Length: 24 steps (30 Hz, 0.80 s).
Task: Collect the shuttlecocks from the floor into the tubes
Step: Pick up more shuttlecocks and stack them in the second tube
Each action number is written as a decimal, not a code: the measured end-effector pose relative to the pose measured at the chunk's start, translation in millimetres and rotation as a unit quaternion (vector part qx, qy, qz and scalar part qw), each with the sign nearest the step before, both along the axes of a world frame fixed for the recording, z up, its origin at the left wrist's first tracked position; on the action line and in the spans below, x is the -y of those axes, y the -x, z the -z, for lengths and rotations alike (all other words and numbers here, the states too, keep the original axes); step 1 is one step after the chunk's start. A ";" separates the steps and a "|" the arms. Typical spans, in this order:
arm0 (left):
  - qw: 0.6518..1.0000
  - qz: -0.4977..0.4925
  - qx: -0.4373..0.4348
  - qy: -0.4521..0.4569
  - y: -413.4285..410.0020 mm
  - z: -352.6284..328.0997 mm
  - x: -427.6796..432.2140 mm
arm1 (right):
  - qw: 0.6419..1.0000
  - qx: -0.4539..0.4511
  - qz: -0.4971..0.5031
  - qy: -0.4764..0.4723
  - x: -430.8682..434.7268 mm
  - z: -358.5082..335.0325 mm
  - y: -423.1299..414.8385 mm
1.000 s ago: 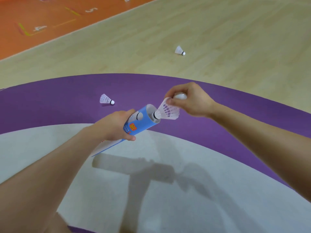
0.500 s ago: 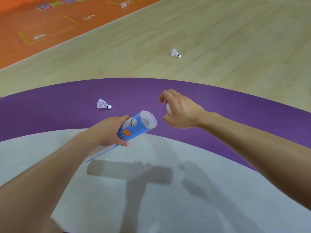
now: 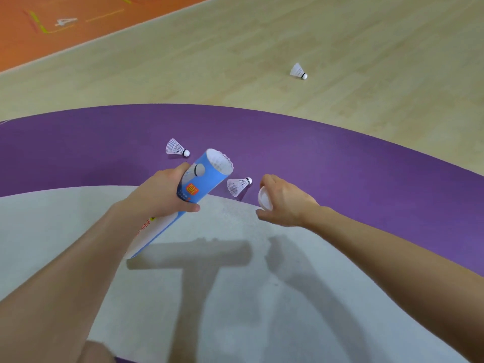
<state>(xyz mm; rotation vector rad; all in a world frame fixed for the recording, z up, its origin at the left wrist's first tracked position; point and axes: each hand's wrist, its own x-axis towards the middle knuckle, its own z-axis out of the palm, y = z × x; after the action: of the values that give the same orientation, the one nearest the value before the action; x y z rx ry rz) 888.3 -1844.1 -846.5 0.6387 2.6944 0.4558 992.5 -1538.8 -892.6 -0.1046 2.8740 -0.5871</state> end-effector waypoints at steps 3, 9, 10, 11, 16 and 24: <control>0.999 -0.018 0.025 -0.031 0.5 10.2 23.9 | 0.999 0.026 -0.021 -0.041 16.5 10.3 18.0; 0.998 -0.033 0.033 -0.047 0.9 31.3 56.8 | 0.976 -0.007 -0.132 -0.175 19.7 0.2 71.5; 0.998 -0.027 0.037 -0.046 3.3 34.4 57.4 | 0.973 -0.013 -0.140 -0.183 21.3 5.1 81.3; 0.998 -0.023 0.041 -0.048 6.8 35.6 56.8 | 0.972 -0.012 -0.146 -0.187 23.2 12.3 90.4; 0.998 -0.015 0.033 -0.061 17.8 30.3 39.6 | 0.972 0.018 -0.132 -0.192 15.6 72.8 111.7; 0.994 -0.050 -0.020 -0.097 -10.5 13.7 49.2 | 0.910 -0.060 -0.298 -0.283 29.4 121.2 138.0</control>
<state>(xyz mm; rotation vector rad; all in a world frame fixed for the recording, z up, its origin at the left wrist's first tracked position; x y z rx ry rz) 898.8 -1893.3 -860.2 0.5708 2.7507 0.7445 854.6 -1568.2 -1013.8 -0.8995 2.7655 0.3771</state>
